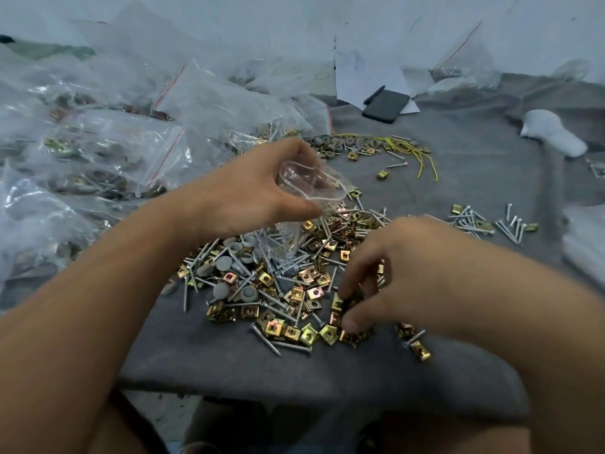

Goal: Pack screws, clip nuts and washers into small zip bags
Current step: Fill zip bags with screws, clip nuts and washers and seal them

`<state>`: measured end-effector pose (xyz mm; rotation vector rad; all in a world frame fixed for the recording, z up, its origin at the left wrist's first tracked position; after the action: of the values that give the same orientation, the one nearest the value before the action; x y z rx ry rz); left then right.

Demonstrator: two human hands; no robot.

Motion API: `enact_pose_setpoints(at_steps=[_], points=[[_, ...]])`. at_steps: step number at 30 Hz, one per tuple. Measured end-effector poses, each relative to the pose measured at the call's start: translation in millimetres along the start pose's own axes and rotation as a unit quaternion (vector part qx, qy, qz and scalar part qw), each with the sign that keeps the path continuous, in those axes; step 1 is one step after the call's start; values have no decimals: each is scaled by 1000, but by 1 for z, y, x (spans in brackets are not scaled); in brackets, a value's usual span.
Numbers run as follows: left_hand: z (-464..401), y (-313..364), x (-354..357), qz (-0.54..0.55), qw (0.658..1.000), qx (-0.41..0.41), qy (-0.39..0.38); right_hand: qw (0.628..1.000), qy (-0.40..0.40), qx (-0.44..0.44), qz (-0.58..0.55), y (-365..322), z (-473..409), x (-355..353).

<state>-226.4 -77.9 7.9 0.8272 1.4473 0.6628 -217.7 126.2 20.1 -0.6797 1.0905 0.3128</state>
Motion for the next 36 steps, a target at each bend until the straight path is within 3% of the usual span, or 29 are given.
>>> enact_pose_setpoints(at_steps=[4,10,13,15,19,29,32,36], points=[[1,0,0,15,1000,1,0,998,17,47,33,-6,-8,7],[3,4,-2,2,1000,14,-10,998,53,23,22,3,-20,8],[4,5,-2,5,1000,24,-6,998,47,4,-44,14,-25,8],[4,4,-2,10,1000,27,1,988,44,-18,-145,21,-25,8],[3,4,-4,5,1000,30,3,922,90,-120,-358,30,-14,-2],[3,6,0,4,998,39,-40,750,211,-266,-568,33,-13,-14],[3,6,0,-3,998,39,-41,726,235,-284,-580,30,-14,-15],[3,6,1,4,998,38,-50,729,270,-292,-556,26,-14,-16]])
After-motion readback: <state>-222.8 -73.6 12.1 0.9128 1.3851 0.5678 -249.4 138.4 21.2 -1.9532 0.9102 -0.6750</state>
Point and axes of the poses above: each hand's wrist, its own z-axis away from the middle knuckle, its own x-axis out of the palm, y = z × x, the point moved 3 cm from there along -z, towards the middle knuckle, and after that the axes turned 1 degree about -y, right-handed, at the moved point
